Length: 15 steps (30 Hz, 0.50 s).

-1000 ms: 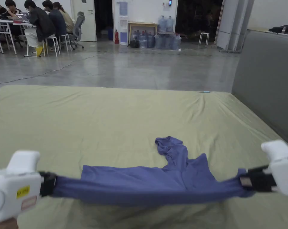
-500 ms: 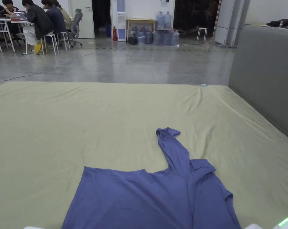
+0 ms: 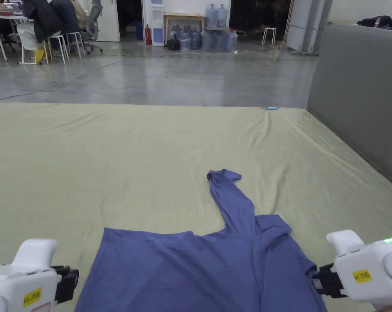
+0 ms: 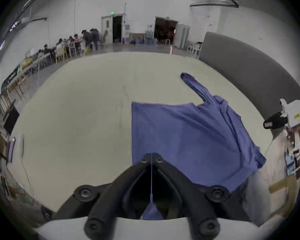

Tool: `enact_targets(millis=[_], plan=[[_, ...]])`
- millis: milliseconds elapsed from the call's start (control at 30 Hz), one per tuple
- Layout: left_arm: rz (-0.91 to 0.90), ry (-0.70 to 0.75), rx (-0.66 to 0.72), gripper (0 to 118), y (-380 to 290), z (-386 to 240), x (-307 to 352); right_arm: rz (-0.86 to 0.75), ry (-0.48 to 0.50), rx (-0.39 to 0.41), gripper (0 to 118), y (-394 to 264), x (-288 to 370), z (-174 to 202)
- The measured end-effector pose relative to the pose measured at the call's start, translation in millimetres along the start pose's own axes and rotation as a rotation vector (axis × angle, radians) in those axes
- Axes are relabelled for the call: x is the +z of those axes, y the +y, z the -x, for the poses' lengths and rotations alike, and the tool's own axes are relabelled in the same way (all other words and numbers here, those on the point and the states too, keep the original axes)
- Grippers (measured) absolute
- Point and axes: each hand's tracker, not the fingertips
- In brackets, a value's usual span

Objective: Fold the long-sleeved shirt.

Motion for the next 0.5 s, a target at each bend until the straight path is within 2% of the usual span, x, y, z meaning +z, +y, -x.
enact_targets(millis=[200, 333, 367, 400, 433, 500], plan=[[-0.016, -0.016, 0.018, 0, 49.9, 2.6, -68.3, -0.049, 0.003, 0.0, 0, 118.3, -57.2, 0.6], [-0.005, -0.002, 0.019, 0, 83.6, 7.9, -116.6, -0.066, -0.016, -0.006, 0, 234.4, -115.4, 1.4], [-0.002, -0.002, 0.025, 0, 90.1, 9.9, -126.6, -0.07, -0.022, -0.01, 4, 262.1, -133.5, -2.6], [0.0, 0.001, 0.03, 0, 95.7, 11.7, -136.9, -0.076, -0.025, -0.015, 25, 285.7, -151.0, -1.7], [0.002, 0.003, 0.033, 0, 102.0, 12.0, -147.4, -0.076, -0.019, -0.028, 55, 307.8, -169.1, -1.4], [-0.008, 0.002, 0.037, 0, 104.3, 13.4, -159.5, -0.076, -0.012, -0.059, 76, 349.1, -206.3, -6.2]])
